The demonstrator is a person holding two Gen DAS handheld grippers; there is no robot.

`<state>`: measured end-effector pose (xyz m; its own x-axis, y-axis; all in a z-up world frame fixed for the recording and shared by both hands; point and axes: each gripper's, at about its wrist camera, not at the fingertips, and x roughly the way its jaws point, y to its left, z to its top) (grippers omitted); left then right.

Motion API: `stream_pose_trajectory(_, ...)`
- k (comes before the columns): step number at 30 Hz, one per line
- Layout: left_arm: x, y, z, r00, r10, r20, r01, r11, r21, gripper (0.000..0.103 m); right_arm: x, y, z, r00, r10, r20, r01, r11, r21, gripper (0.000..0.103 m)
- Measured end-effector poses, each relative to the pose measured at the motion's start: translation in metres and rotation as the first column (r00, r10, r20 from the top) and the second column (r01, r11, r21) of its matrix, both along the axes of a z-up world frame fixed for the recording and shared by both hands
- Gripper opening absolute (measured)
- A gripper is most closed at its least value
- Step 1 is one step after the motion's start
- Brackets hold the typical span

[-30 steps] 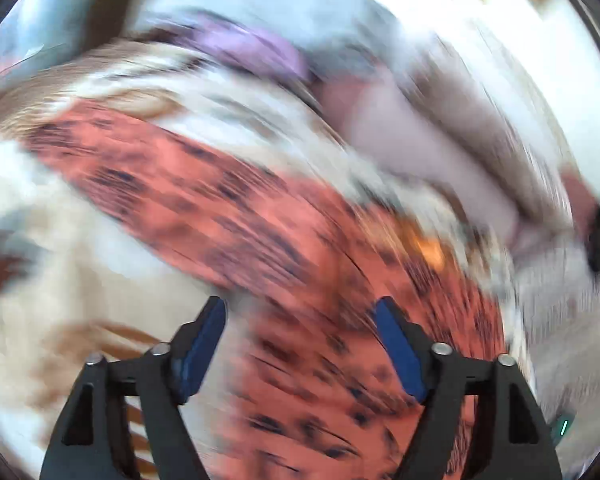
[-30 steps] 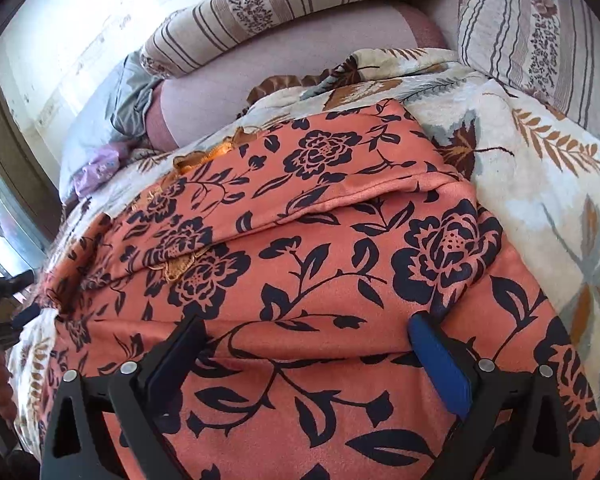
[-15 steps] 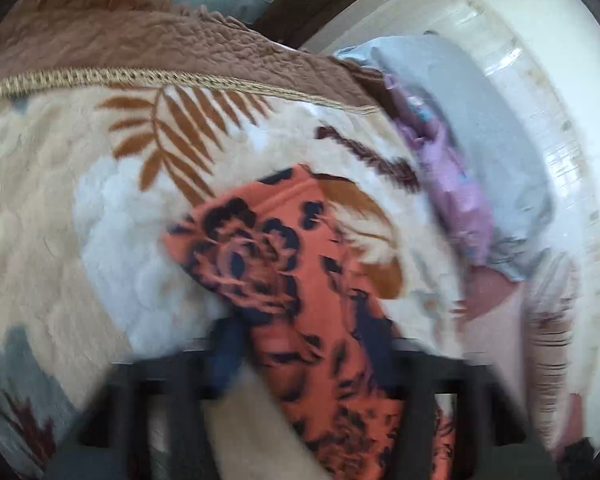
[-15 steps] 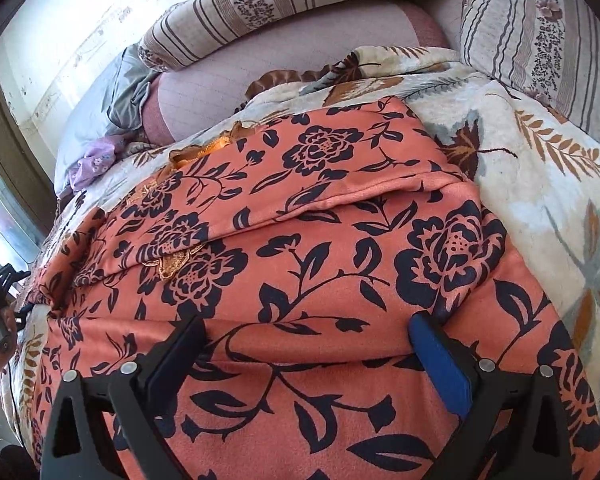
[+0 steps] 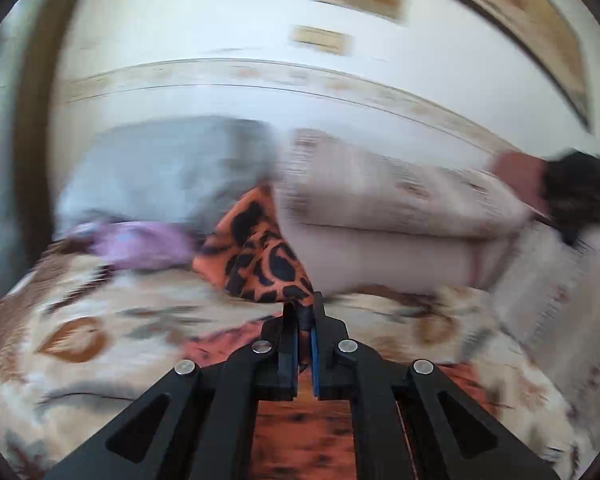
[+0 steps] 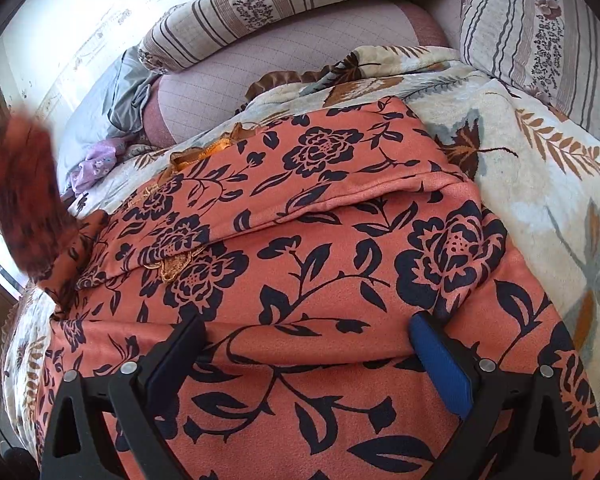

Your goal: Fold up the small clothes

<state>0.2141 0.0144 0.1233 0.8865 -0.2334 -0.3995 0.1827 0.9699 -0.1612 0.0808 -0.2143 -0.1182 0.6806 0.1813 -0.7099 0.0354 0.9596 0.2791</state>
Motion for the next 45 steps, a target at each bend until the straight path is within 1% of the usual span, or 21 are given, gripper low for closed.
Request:
stream_pose_trajectory(2, 0.001, -0.057, -0.008, 0.989, -0.142, -0.050, 0.143, 0.990, 0.008, 0.016, -0.001, -0.002, 0.001, 1.000, -0.001, 0.005, 0.001, 1.000, 0.016, 0.103)
stream_pose_trajectory(3, 0.003, -0.081, -0.020, 0.977, -0.188, -0.097, 0.191, 0.981, 0.027, 0.030, -0.002, -0.004, 0.001, 1.000, -0.003, 0.009, 0.002, 0.999, 0.033, 0.103)
stream_pose_trajectory(4, 0.005, -0.096, -0.036, 0.968, -0.200, -0.151, 0.209, 0.977, 0.047, 0.068, -0.003, -0.006, 0.001, 1.000, -0.004, 0.013, 0.004, 0.999, 0.048, 0.103)
stream_pose_trajectory(5, 0.008, -0.105, -0.056, 0.960, -0.186, -0.210, 0.203, 0.977, 0.063, 0.081, -0.004, -0.009, 0.002, 1.000, -0.007, 0.018, 0.005, 0.998, 0.069, 0.103)
stream_pose_trajectory(8, 0.001, -0.079, -0.098, 0.950, -0.073, -0.302, 0.090, 0.995, 0.044, 0.081, -0.011, -0.025, 0.010, 0.999, -0.040, 0.010, 0.037, 0.981, 0.188, 0.102)
stream_pose_trajectory(11, -0.023, -0.013, -0.123, 0.951, 0.082, -0.297, -0.095, 0.995, -0.029, 0.081, -0.024, -0.046, 0.031, 0.994, -0.093, 0.051, 0.072, 0.946, 0.315, 0.102)
stream_pose_trajectory(15, -0.016, 0.062, -0.166, 0.891, 0.266, -0.367, -0.293, 0.956, -0.017, 0.081, -0.017, -0.068, 0.055, 0.987, -0.140, 0.074, 0.097, 0.903, 0.418, 0.102)
stream_pose_trajectory(17, -0.009, 0.091, -0.190, 0.853, 0.297, -0.429, -0.350, 0.935, -0.049, 0.081, 0.006, -0.068, 0.062, 0.991, -0.126, 0.048, 0.096, 0.912, 0.398, 0.102)
stream_pose_trajectory(20, -0.004, 0.116, -0.213, 0.804, 0.322, -0.500, -0.413, 0.907, -0.081, 0.080, 0.051, -0.059, 0.066, 0.995, -0.102, -0.007, 0.101, 0.965, 0.241, 0.100)
stream_pose_trajectory(22, 0.001, 0.117, -0.215, 0.800, 0.317, -0.509, -0.433, 0.893, -0.125, 0.080, 0.080, -0.057, 0.050, 0.981, -0.123, -0.151, 0.144, 0.980, 0.139, 0.088)
stream_pose_trajectory(24, 0.002, 0.116, -0.209, 0.811, 0.306, -0.499, -0.427, 0.892, -0.146, 0.080, 0.090, -0.059, 0.030, 0.950, -0.145, -0.275, 0.177, 0.980, 0.095, 0.066)
stream_pose_trajectory(26, 0.000, 0.112, -0.203, 0.823, 0.284, -0.493, -0.410, 0.896, -0.168, 0.080, 0.092, -0.056, 0.021, 0.933, -0.161, -0.322, 0.191, 0.979, 0.066, 0.062)
stream_pose_trajectory(28, 0.002, 0.107, -0.204, 0.820, 0.265, -0.508, -0.393, 0.905, -0.163, 0.080, 0.096, -0.052, 0.023, 0.924, -0.183, -0.336, 0.202, 0.979, 0.020, 0.040)
stream_pose_trajectory(29, 0.004, 0.107, -0.206, 0.816, 0.257, -0.517, -0.387, 0.909, -0.158, 0.080, 0.099, -0.050, 0.026, 0.916, -0.183, -0.356, 0.202, 0.979, 0.015, 0.017)
stream_pose_trajectory(31, 0.002, 0.110, -0.207, 0.808, 0.260, -0.529, -0.393, 0.907, -0.154, 0.080, 0.103, -0.036, 0.044, 0.921, -0.180, -0.344, 0.171, 0.984, -0.056, 0.011)
stream_pose_trajectory(35, -0.004, 0.124, -0.201, 0.806, 0.281, -0.521, -0.434, 0.879, -0.196, 0.080, 0.106, 0.011, 0.124, 0.982, -0.077, -0.173, 0.028, 0.962, -0.271, 0.010)
stream_pose_trajectory(38, -0.009, 0.129, -0.192, 0.824, 0.310, -0.474, -0.444, 0.873, -0.203, 0.080, 0.104, 0.030, 0.189, 0.999, -0.042, 0.021, 0.047, 0.926, -0.375, 0.009)
stream_pose_trajectory(41, -0.011, 0.125, -0.182, 0.852, 0.323, -0.411, -0.428, 0.883, -0.193, 0.080, 0.099, 0.016, 0.197, 0.988, -0.089, 0.125, 0.130, 0.916, -0.380, 0.010)
stream_pose_trajectory(43, -0.002, 0.113, -0.190, 0.853, 0.294, -0.431, -0.390, 0.908, -0.153, 0.086, 0.105, -0.005, 0.157, 0.986, -0.126, 0.105, 0.157, 0.913, -0.376, 0.029)
stream_pose_trajectory(44, 0.007, 0.104, -0.202, 0.835, 0.262, -0.484, -0.354, 0.929, -0.106, 0.091, 0.117, -0.017, 0.119, 0.990, -0.140, -0.004, 0.127, 0.911, -0.392, 0.080)
stream_pose_trajectory(45, 0.015, 0.096, -0.217, 0.806, 0.224, -0.548, -0.308, 0.949, -0.065, 0.091, 0.128, -0.030, 0.082, 0.972, -0.168, -0.166, 0.093, 0.918, -0.385, 0.084)
